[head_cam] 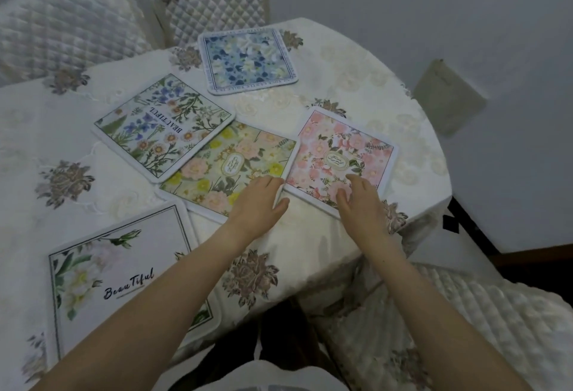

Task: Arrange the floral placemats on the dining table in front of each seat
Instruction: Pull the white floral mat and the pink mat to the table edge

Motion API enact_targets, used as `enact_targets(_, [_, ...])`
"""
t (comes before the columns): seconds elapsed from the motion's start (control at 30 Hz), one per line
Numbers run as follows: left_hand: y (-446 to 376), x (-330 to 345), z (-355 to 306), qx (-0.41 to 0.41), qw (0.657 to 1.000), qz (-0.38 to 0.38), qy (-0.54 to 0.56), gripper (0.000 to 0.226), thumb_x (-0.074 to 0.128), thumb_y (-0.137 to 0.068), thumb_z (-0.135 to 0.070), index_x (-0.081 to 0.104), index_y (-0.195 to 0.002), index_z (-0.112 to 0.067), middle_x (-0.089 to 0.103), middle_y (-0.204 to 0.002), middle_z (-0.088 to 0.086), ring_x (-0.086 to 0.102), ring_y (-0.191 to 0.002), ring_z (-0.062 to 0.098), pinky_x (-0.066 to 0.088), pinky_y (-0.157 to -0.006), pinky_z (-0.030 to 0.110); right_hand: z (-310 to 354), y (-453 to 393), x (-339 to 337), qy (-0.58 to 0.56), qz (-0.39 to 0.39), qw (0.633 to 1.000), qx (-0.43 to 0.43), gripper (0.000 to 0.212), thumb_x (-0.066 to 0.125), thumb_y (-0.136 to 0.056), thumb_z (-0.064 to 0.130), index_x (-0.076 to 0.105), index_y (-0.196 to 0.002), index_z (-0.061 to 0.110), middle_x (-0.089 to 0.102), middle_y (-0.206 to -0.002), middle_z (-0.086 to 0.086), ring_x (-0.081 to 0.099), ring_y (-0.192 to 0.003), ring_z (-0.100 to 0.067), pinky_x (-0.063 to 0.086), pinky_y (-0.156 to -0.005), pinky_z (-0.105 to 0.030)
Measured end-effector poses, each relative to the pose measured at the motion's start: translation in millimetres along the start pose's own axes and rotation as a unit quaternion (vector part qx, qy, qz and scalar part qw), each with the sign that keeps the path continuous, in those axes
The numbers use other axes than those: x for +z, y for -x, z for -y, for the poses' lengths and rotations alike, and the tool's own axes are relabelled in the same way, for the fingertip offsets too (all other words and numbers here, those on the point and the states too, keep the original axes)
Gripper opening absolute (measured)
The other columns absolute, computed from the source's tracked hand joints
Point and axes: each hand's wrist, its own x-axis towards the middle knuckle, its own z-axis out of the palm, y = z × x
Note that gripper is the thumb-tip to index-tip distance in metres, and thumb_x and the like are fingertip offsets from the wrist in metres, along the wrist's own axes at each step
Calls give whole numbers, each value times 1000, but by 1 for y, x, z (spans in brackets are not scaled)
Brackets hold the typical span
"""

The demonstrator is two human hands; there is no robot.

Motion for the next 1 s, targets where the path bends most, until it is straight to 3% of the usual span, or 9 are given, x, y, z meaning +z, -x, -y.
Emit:
enact_targets(0.2, [-36,29,10,36,997,68,-23,50,51,-90,-34,42,-134,-13,51,-130,8,45,-119,26,41,-94,38,-21,-27,27,14,28,999,23,42,41,-96,30,44,-133,11,50,-134,-10,45,-121,-26,43,-93,-38])
enact_targets(0.53, [-97,74,5,137,981,117,-69,58,60,-83,-32,43,-133,-10,44,-140,11,39,-130,28,35,-106,40,-58,-60,44,76,20,974,212,45,47,-89,27,43,-131,10,47,-128,-20,43,-110,-39,38,-88,-42])
enact_targets(0.67, [-103,85,7,150,976,125,-92,56,65,-76,-32,48,-125,-11,48,-132,11,43,-124,29,37,-101,39,-59,-70,45,81,22,962,260,51,50,-89,28,36,-136,14,44,-129,-23,41,-111,-41,38,-84,-43])
enact_targets(0.87, [-104,89,11,157,975,120,-103,51,65,-78,-29,48,-124,-12,46,-135,11,41,-125,29,39,-98,40,-64,-79,43,-33,-46,936,348,60,56,-87,27,29,-139,12,44,-130,-23,40,-115,-44,38,-92,-48])
enact_targets(0.93, [-104,88,12,154,976,121,-95,52,65,-79,-29,47,-125,-14,44,-137,10,39,-127,28,39,-99,39,-72,-80,36,-142,-95,912,373,51,57,-86,19,39,-132,4,54,-123,-22,52,-107,-36,45,-85,-41])
enact_targets(1.0, [-103,87,12,150,977,123,-86,54,64,-80,-30,46,-128,-14,42,-139,9,36,-129,27,38,-102,39,-79,-78,28,-258,-105,886,370,33,58,-87,16,51,-117,7,63,-110,-14,58,-85,-23,46,-68,-29])
